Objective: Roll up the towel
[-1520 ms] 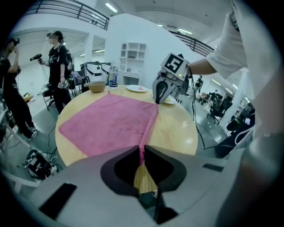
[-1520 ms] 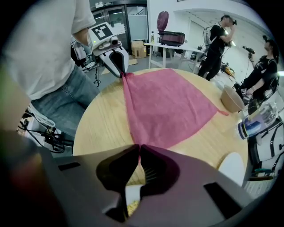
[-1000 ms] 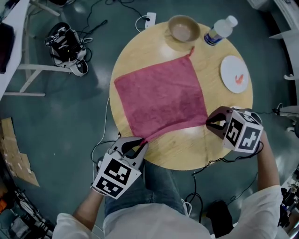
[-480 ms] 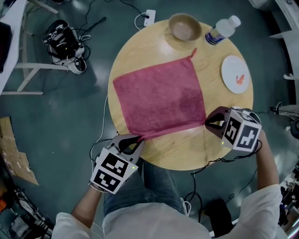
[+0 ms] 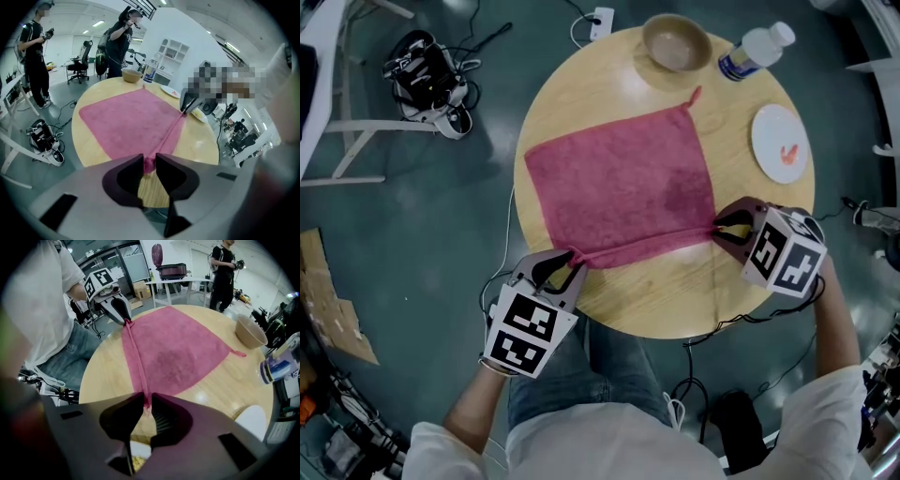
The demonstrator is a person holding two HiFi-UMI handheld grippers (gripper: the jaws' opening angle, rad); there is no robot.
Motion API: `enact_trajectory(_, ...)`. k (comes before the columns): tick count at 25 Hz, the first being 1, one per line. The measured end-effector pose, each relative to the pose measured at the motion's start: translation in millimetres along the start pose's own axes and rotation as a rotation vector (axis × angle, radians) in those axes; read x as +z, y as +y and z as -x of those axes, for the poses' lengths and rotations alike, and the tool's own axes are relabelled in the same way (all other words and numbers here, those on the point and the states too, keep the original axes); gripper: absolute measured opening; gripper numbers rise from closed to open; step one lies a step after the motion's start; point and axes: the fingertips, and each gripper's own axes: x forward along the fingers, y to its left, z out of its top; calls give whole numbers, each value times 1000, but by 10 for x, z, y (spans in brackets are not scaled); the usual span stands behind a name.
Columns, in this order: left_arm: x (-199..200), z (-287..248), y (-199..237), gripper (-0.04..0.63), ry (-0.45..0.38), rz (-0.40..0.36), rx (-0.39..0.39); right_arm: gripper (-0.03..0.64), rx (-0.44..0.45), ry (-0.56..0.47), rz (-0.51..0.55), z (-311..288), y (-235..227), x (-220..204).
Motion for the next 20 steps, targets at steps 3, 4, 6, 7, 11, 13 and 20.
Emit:
enact_trajectory(3, 5, 21, -15, 144, -3, 3, -15, 87, -19, -37, -15, 24, -12, 21)
enact_trajectory(4, 8, 43, -31, 155, -4, 1, -25, 93, -29, -45, -19, 42, -21, 22)
enact_trajectory(6, 11, 121, -57, 173, -7, -12, -35, 103, -55, -50, -23, 93, -40, 11)
enact_trajectory(7, 12, 171, -61, 175, -10, -18, -32, 106, -68, -57, -26, 123, -44, 15)
enact_trajectory(11, 23, 316, -33, 166, -38, -14, 2, 107, -120, -98, -45, 236, -36, 32)
enact_trajectory(13, -1, 324, -75, 166, -28, -45, -6, 107, -131, -105, -47, 274, 10, 21)
enact_trajectory(20, -136, 280, -221, 174, 20, -377, -126, 107, -110, -117, -22, 295, 297, 75)
